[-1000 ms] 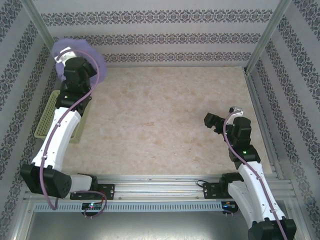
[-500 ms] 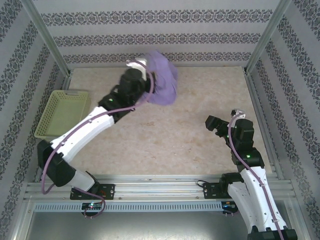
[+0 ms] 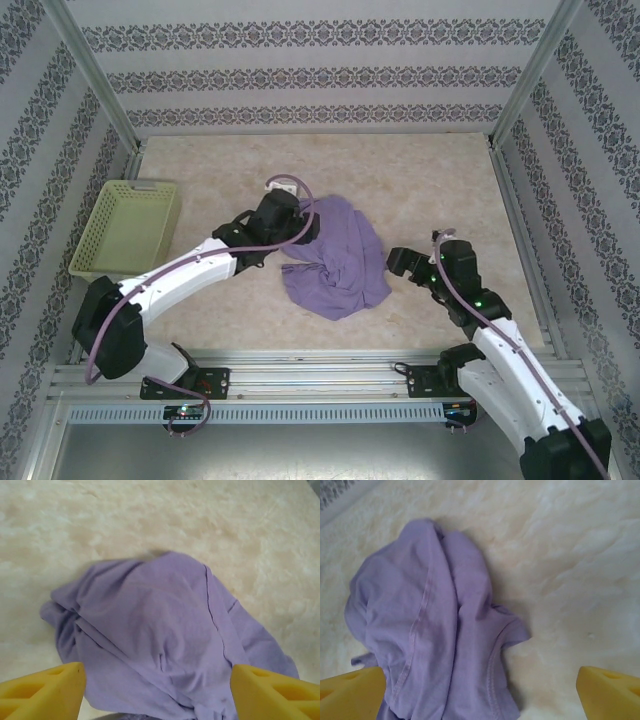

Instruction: Fold the inside-out t-shirt

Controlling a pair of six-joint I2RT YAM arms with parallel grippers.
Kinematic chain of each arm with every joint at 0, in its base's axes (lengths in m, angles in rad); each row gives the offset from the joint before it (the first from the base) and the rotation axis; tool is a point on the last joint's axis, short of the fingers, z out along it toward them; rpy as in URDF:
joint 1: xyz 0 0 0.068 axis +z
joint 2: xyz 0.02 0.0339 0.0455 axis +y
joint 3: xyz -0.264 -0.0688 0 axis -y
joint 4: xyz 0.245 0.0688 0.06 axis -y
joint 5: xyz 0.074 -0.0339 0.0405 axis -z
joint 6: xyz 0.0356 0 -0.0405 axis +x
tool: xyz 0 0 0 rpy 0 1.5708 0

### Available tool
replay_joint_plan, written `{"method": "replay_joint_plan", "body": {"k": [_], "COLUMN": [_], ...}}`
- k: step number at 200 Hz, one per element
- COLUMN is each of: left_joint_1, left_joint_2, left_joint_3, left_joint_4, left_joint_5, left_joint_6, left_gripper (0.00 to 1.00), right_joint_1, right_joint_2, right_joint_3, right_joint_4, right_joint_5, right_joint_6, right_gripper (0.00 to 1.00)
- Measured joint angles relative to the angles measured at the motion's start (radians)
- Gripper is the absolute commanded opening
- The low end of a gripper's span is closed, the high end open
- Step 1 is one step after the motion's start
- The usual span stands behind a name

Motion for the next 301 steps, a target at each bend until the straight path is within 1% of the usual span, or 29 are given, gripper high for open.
{"method": "replay_joint_plan", "body": {"k": [23,51,71,101,121,137,150,167,177,182,191,200,212,221,237,265,284,301], "left_joint_1": [0.030,0.046,0.059,0.109,0.143,0.154,0.154,0.153,0.153,0.153,0.153,0.154,0.155,0.159,0.175,0.218,0.224,0.221], "left_joint_2": [0.059,0.230,0.343,0.463,0.501,0.504,0.504,0.504,0.504,0.504,0.501,0.492,0.471,0.449,0.391,0.219,0.037,-0.149], "left_joint_3": [0.069,0.198,0.248,0.269,0.267,0.259,0.256,0.255,0.255,0.255,0.255,0.253,0.247,0.246,0.246,0.273,0.302,0.313], "left_joint_4": [-0.007,-0.023,-0.046,-0.072,-0.072,-0.066,-0.061,-0.058,-0.056,-0.056,-0.056,-0.056,-0.057,-0.064,-0.076,-0.129,-0.129,-0.100], "left_joint_5": [0.020,0.052,0.063,0.098,0.133,0.157,0.176,0.193,0.202,0.204,0.205,0.206,0.204,0.203,0.194,0.147,0.114,0.122], "left_joint_6": [0.016,0.035,0.037,0.033,0.023,0.013,0.011,0.007,0.011,0.013,0.011,0.008,0.014,0.017,0.023,0.053,0.080,0.097], "left_gripper": [0.78,0.78,0.75,0.67,0.58,0.48,0.37,0.25,0.18,0.15,0.08,0.00,0.00,0.00,0.00,0.00,0.00,0.00], "right_joint_1": [0.106,0.205,0.262,0.341,0.378,0.397,0.406,0.407,0.407,0.407,0.407,0.408,0.412,0.415,0.423,0.434,0.442,0.447], "right_joint_2": [0.078,0.183,0.245,0.337,0.427,0.518,0.591,0.697,0.755,0.778,0.809,0.826,0.825,0.815,0.765,0.594,0.461,0.357], "right_joint_3": [0.002,0.021,0.031,0.054,0.098,0.150,0.192,0.253,0.287,0.300,0.320,0.336,0.354,0.367,0.401,0.528,0.635,0.701], "right_joint_4": [0.034,0.049,0.070,0.104,0.130,0.152,0.162,0.163,0.163,0.161,0.153,0.141,0.119,0.099,0.041,-0.054,-0.076,-0.072], "right_joint_5": [0.047,0.105,0.130,0.153,0.157,0.156,0.157,0.157,0.158,0.162,0.167,0.175,0.191,0.206,0.235,0.283,0.297,0.294], "right_joint_6": [0.007,0.022,0.037,0.055,0.056,0.055,0.057,0.056,0.056,0.059,0.051,0.045,0.029,0.023,-0.007,-0.088,-0.148,-0.187], "right_gripper": [0.94,0.88,0.85,0.82,0.81,0.78,0.72,0.60,0.48,0.39,0.26,0.16,0.05,0.00,0.00,0.00,0.00,0.00]}}
